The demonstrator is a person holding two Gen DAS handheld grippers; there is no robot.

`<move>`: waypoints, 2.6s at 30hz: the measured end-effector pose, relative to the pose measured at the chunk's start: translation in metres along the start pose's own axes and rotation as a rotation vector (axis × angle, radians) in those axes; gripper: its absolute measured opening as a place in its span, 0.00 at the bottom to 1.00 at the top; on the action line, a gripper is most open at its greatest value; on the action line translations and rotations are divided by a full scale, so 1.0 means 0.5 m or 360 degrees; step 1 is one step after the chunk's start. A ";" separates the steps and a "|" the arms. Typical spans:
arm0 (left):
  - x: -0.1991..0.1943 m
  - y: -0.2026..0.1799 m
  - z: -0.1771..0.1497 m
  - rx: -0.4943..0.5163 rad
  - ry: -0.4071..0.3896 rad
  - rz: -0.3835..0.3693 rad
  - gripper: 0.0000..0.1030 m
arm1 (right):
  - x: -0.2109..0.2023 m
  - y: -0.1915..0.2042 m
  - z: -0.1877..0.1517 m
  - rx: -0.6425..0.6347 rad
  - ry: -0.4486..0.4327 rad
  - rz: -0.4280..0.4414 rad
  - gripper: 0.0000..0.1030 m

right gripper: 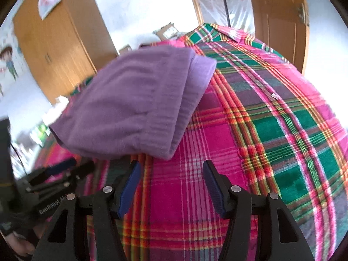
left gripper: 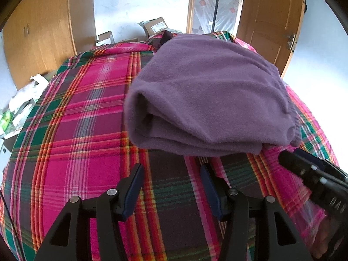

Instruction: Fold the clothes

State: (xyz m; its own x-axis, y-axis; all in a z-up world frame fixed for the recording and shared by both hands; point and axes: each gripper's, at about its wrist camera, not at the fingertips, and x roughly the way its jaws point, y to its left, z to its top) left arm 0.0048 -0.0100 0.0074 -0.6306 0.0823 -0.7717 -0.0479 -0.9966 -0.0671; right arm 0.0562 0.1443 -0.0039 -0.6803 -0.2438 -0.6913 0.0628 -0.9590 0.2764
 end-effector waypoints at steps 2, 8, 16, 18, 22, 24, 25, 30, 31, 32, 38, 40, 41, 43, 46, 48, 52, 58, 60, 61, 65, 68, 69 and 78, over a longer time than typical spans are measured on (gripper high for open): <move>-0.017 0.000 0.004 0.0015 -0.0053 -0.0007 0.53 | -0.008 -0.010 0.010 0.0047 -0.0039 0.0065 0.59; -0.058 -0.023 0.020 0.0144 -0.0177 0.0009 0.53 | -0.008 -0.031 0.038 0.0205 -0.0067 0.0330 0.59; -0.075 -0.028 0.031 0.0217 -0.0188 -0.0008 0.53 | 0.008 -0.015 0.062 0.0226 -0.0014 0.0393 0.15; -0.083 -0.029 0.033 0.0229 -0.0210 -0.0007 0.53 | 0.008 -0.014 0.066 0.0219 -0.0019 0.0416 0.09; -0.112 -0.033 0.032 0.0273 -0.0286 -0.0008 0.53 | -0.019 -0.005 0.083 0.0188 -0.0107 0.0481 0.07; -0.125 -0.039 0.034 0.0305 -0.0334 -0.0033 0.53 | -0.033 -0.001 0.092 0.0172 -0.0151 0.0513 0.06; -0.127 -0.043 0.035 0.0330 -0.0353 -0.0048 0.53 | -0.039 0.001 0.096 0.0165 -0.0173 0.0529 0.06; -0.121 -0.068 0.038 0.0407 -0.0343 -0.0131 0.53 | -0.061 0.004 0.135 0.0208 -0.0244 0.0618 0.06; -0.121 -0.072 0.040 0.0416 -0.0349 -0.0150 0.53 | -0.064 0.007 0.141 0.0207 -0.0253 0.0622 0.06; -0.122 -0.076 0.043 0.0425 -0.0356 -0.0169 0.53 | -0.071 0.014 0.148 0.0200 -0.0264 0.0638 0.06; -0.118 -0.100 0.074 0.0497 -0.0415 -0.0140 0.53 | -0.078 0.032 0.166 0.0182 -0.0269 0.0713 0.06; -0.106 -0.099 0.089 0.0492 -0.0422 -0.0131 0.53 | -0.076 0.035 0.166 0.0179 -0.0254 0.0724 0.06; -0.096 -0.099 0.095 0.0491 -0.0408 -0.0126 0.53 | -0.074 0.036 0.167 0.0179 -0.0245 0.0727 0.06; -0.077 -0.099 0.104 0.0489 -0.0371 -0.0121 0.53 | -0.069 0.037 0.167 0.0181 -0.0228 0.0733 0.06; -0.058 -0.099 0.113 0.0473 -0.0302 -0.0198 0.53 | -0.061 0.039 0.169 0.0183 -0.0201 0.0742 0.06; -0.053 -0.102 0.113 0.0458 -0.0279 -0.0247 0.53 | -0.056 0.040 0.170 0.0184 -0.0184 0.0747 0.06; -0.055 -0.110 0.106 0.0505 -0.0292 -0.0306 0.53 | -0.050 0.038 0.177 0.0218 -0.0178 0.0779 0.06; -0.044 -0.108 0.125 0.0495 -0.0294 -0.0314 0.53 | -0.052 0.046 0.189 0.0235 -0.0186 0.0814 0.06; -0.030 -0.107 0.137 0.0474 -0.0268 -0.0292 0.53 | -0.052 0.049 0.192 0.0234 -0.0185 0.0825 0.06; -0.024 -0.109 0.141 0.0474 -0.0260 -0.0286 0.53 | -0.052 0.051 0.193 0.0233 -0.0185 0.0830 0.06; -0.013 -0.097 0.156 0.0421 -0.0256 -0.0373 0.36 | -0.050 0.055 0.197 0.0232 -0.0175 0.0846 0.06; -0.012 -0.078 0.165 0.0315 -0.0226 -0.0445 0.16 | -0.044 0.053 0.195 0.0231 -0.0150 0.0847 0.07; -0.010 -0.064 0.170 0.0256 -0.0213 -0.0474 0.11 | -0.042 0.053 0.195 0.0231 -0.0142 0.0848 0.08; -0.031 0.030 0.199 -0.0001 -0.0294 -0.0443 0.06 | -0.032 0.022 0.148 0.0241 -0.0068 0.0683 0.34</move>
State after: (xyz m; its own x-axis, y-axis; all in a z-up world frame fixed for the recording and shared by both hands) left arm -0.0633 -0.0265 0.0816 -0.7233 0.3488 -0.5960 -0.2374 -0.9361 -0.2596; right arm 0.0138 0.1484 0.0597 -0.6458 -0.6054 -0.4653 0.2403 -0.7395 0.6287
